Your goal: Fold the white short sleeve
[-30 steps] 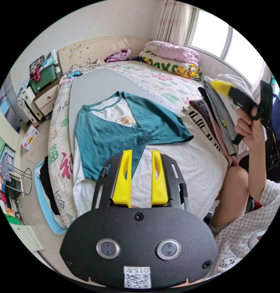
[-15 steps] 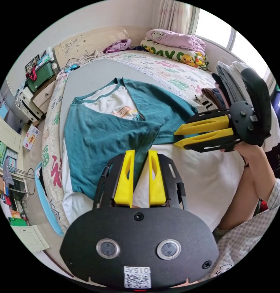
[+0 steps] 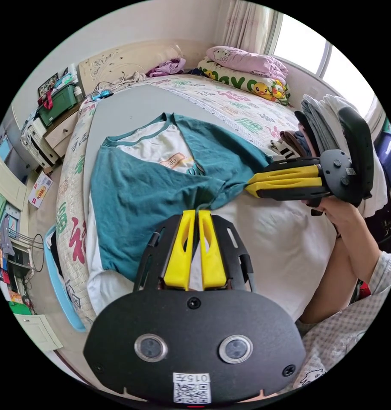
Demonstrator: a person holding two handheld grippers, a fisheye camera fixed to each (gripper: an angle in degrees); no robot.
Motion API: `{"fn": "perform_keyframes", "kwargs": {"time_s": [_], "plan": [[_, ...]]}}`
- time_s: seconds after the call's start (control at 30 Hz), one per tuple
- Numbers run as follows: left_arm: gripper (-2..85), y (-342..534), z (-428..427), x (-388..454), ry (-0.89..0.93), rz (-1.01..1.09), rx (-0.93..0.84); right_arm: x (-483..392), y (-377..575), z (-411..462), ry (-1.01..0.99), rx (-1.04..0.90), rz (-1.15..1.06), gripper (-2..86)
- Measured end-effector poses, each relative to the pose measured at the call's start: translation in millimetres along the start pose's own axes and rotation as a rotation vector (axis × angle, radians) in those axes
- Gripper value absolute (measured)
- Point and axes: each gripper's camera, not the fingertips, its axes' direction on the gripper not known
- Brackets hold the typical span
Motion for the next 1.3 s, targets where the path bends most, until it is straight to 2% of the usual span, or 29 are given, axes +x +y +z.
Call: {"fn": "perform_keyframes", "kwargs": {"time_s": [0.17, 0.23, 0.33, 0.4, 0.47, 0.63, 0.77, 0.87, 1.03, 1.23, 1.3], "plan": [[-0.2, 13.2, -41.8, -44.6, -0.019, -0.087, 0.107, 63.4, -12.0, -29.6, 0.053, 0.144, 0.133, 0.0], [-0.2, 24.7, -67.8, -83.8, -0.047, -0.187, 0.197, 103.5, -22.1, -46.0, 0.165, 0.159, 0.226, 0.1], [-0.1, 50.3, -105.4, -164.3, -0.106, -0.463, 0.328, 184.3, -27.1, -61.1, 0.415, 0.155, 0.476, 0.5], [0.1, 70.5, -109.6, -217.4, -0.253, -0.637, 0.276, 239.0, -24.0, -45.0, 0.445, 0.001, 0.617, 0.9], [0.5, 81.0, -100.1, -245.0, -0.313, -0.705, 0.142, 250.2, -27.3, -40.8, 0.460, -0.024, 0.673, 1.3], [1.2, 79.4, -97.7, -240.2, -0.392, -0.567, 0.112, 209.7, -63.4, -43.2, 0.613, 0.085, 0.437, 5.3], [0.7, 26.3, -76.7, -210.6, -0.267, -0.344, 0.103, 182.3, -106.8, -4.3, 0.426, 0.032, 0.262, 0.1], [0.4, -17.9, -47.6, -187.7, -0.176, -0.234, 0.101, 177.8, -131.3, 36.1, 0.307, -0.024, 0.253, -0.7], [0.0, -67.7, 5.0, -184.0, -0.121, -0.229, 0.026, 179.7, -152.7, 83.9, 0.301, -0.088, 0.242, -1.0], [-0.6, -91.8, 36.4, -197.0, -0.153, -0.225, -0.016, 190.0, -161.0, 120.5, 0.416, -0.169, 0.202, -1.0], [-0.6, -94.3, 43.2, -202.1, -0.183, -0.212, -0.017, 188.5, -160.1, 125.7, 0.512, -0.145, 0.170, -1.0]]}}
